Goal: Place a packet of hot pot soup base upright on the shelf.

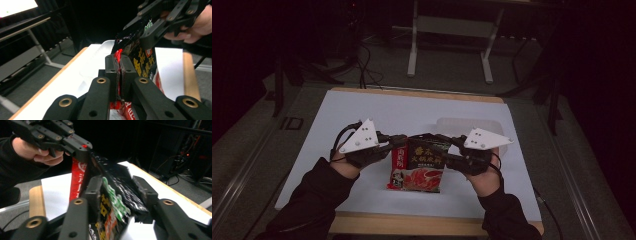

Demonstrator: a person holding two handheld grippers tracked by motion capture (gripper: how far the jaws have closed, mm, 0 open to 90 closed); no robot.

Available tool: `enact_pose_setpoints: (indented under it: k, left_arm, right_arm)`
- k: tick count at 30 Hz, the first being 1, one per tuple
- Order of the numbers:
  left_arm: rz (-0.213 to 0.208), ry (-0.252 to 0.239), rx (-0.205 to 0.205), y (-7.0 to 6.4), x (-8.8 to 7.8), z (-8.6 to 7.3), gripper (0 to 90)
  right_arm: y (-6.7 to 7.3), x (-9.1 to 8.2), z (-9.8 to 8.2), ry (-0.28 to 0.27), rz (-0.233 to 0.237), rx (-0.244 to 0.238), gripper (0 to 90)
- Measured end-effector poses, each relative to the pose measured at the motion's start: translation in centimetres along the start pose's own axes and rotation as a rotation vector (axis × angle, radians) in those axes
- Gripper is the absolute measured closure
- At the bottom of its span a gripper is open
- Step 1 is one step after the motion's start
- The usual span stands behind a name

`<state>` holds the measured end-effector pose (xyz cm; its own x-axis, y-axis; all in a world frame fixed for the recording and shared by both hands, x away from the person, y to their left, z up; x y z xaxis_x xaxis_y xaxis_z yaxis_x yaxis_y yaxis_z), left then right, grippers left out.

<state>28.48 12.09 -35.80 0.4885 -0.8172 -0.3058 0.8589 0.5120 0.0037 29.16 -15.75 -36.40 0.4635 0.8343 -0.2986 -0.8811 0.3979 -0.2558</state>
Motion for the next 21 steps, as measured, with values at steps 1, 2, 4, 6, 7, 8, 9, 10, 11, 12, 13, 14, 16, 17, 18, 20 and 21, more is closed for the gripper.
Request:
enact_pose_setpoints:
  k: [1, 2, 4, 6, 7, 8, 9, 10, 11, 12, 13, 14, 16, 17, 18, 20, 21]
  left_arm:
    - [0.001, -0.004, -0.004, 0.1, 0.0, 0.0, 88.0]
    - [0.001, -0.004, -0.004, 0.1, 0.0, 0.0, 88.0]
    - [-0.007, -0.007, -0.017, 0.3, -0.1, -0.1, 87.9]
    - [-0.017, -0.001, -0.031, 0.4, -0.1, -0.1, 87.9]
    - [-0.017, -0.001, -0.031, 0.4, -0.1, -0.1, 87.8]
    - [-0.013, -0.003, -0.027, 0.4, -0.1, -0.1, 87.8]
    - [-0.010, -0.001, -0.025, 0.4, -0.2, -0.1, 87.8]
    - [-0.015, -0.003, -0.031, 0.4, -0.2, -0.1, 87.7]
    - [-0.017, -0.010, -0.036, 0.5, -0.3, 0.0, 87.6]
    - [-0.016, -0.011, -0.035, 0.4, -0.3, 0.0, 87.5]
    - [-0.019, -0.012, -0.038, 0.5, -0.3, 0.0, 87.5]
    - [-0.024, -0.021, -0.040, 0.5, -0.4, 0.0, 87.1]
    - [-0.024, -0.026, -0.036, 0.5, -0.4, 0.1, 86.2]
    - [-0.033, -0.029, -0.043, 0.5, -0.4, 0.1, 85.3]
    - [-0.039, -0.033, -0.046, 0.6, -0.4, 0.2, 84.3]
    - [-0.037, -0.043, -0.047, 0.6, -0.5, 0.3, 77.7]
    - [-0.039, -0.053, -0.048, 0.6, -0.5, 0.4, 75.1]
  right_arm:
    - [0.0, 0.0, 0.0, 0.000, -0.001, -0.001, 66.0]
    - [0.0, 0.0, 0.0, 0.000, -0.001, -0.001, 66.0]
    - [-0.3, 0.1, 0.0, 0.010, 0.035, 0.013, 70.6]
    - [-0.3, 0.1, 0.0, 0.014, 0.048, 0.011, 72.7]
    - [-0.3, 0.1, 0.0, 0.013, 0.060, 0.022, 73.3]
    - [-0.3, 0.1, 0.0, 0.013, 0.060, 0.022, 73.3]
    - [-0.3, 0.1, 0.0, 0.010, 0.064, 0.028, 74.0]
    - [-0.2, 0.0, 0.1, 0.010, 0.061, 0.026, 74.6]
    - [-0.2, 0.0, 0.2, 0.012, 0.059, 0.021, 74.9]
    - [-0.1, -0.1, 0.4, 0.013, 0.053, 0.021, 75.4]
    - [0.0, -0.1, 0.5, 0.015, 0.048, 0.017, 75.7]
    - [0.1, -0.2, 0.7, 0.019, 0.044, 0.010, 75.9]
    - [0.1, -0.3, 0.9, 0.016, 0.039, 0.012, 76.1]
    - [0.2, -0.4, 1.1, 0.019, 0.036, 0.007, 76.1]
    - [0.2, -0.5, 1.1, 0.018, 0.036, 0.009, 76.1]
    - [0.3, -0.7, 1.4, 0.015, 0.033, 0.004, 76.1]
    - [0.2, -0.9, 1.5, 0.010, 0.033, 0.006, 76.1]
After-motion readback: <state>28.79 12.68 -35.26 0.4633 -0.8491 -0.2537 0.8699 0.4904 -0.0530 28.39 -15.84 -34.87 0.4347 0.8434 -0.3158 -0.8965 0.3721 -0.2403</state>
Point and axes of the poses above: each handheld gripper's, and its own axes: x roughly forward along the jaws, z roughly out of its top, y roughly to its left, the point moved 1 cm from there along x, roughly forward along the jaws, and after that the axes turned 13 degrees about -x, right-handed, at the moved point
